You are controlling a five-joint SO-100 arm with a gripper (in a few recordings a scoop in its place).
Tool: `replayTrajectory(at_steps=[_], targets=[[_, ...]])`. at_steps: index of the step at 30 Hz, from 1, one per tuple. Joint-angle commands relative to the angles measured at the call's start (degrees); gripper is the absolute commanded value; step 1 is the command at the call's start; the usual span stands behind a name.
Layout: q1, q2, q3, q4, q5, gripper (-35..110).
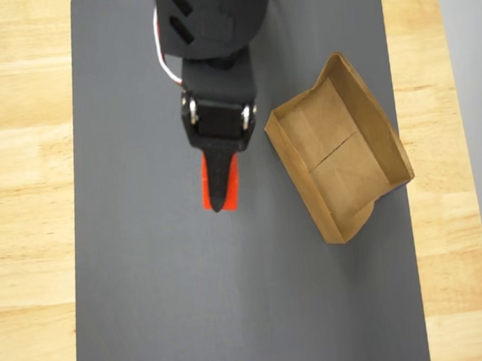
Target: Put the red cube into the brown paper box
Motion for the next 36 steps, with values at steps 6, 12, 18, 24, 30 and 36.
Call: replayTrajectory(at_steps=[6, 12, 18, 24, 30, 36], targets=[[-10.72, 19.86, 11.07, -3.87, 4.13, 0], [-17.05, 24.87, 19.86, -11.95, 2.55, 0], [-20.65, 26.89, 29.44, -21.80, -3.87, 0], [-22.94, 24.52, 35.33, -27.77, -10.37, 0], [-23.73, 21.36, 35.60, -27.95, -12.48, 0], [-24.17, 21.01, 35.60, -26.10, -13.27, 3]])
